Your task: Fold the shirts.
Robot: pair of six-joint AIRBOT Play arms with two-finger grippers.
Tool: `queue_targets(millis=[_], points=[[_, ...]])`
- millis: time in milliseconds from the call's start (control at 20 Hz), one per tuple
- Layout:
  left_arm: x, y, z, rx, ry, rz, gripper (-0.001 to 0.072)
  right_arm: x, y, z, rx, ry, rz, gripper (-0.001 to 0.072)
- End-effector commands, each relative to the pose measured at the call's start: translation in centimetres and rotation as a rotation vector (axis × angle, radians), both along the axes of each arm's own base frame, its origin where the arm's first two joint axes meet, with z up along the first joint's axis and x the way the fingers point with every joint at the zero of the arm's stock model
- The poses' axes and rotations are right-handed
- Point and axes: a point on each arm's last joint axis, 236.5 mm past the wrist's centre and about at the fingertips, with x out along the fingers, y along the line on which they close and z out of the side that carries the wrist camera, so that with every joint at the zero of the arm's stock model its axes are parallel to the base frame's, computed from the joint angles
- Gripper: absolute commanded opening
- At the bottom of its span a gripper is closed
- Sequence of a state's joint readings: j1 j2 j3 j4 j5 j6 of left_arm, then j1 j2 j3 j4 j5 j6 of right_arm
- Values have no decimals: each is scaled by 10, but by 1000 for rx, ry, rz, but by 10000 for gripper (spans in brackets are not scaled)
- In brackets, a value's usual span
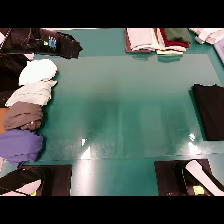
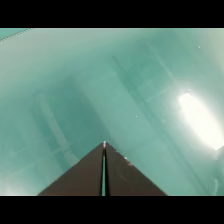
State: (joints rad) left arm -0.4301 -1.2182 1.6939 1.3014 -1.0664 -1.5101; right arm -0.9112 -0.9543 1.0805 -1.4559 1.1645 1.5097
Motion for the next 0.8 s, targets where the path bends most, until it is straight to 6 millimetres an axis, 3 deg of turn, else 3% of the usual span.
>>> queue_targets(millis=[0, 150, 350, 450, 650, 750], points=[[0, 0, 0, 0, -1, -1, 25, 63, 64, 32, 93, -155, 181, 579], [1, 0, 2, -5, -9, 2, 25, 113, 168, 38, 172, -195, 475, 576], [1, 0, 3, -8, -11, 3, 25, 137, 295, 48, 167, -228, 827, 570], [1, 0, 3, -8, -11, 3, 25, 137, 342, 54, 162, -261, 950, 458], [1, 0, 3, -8, -11, 3, 26, 128, 402, 62, 145, -303, 1131, 17], [1, 0, 3, -7, -11, 3, 26, 122, 416, 62, 152, -299, 1168, 18]])
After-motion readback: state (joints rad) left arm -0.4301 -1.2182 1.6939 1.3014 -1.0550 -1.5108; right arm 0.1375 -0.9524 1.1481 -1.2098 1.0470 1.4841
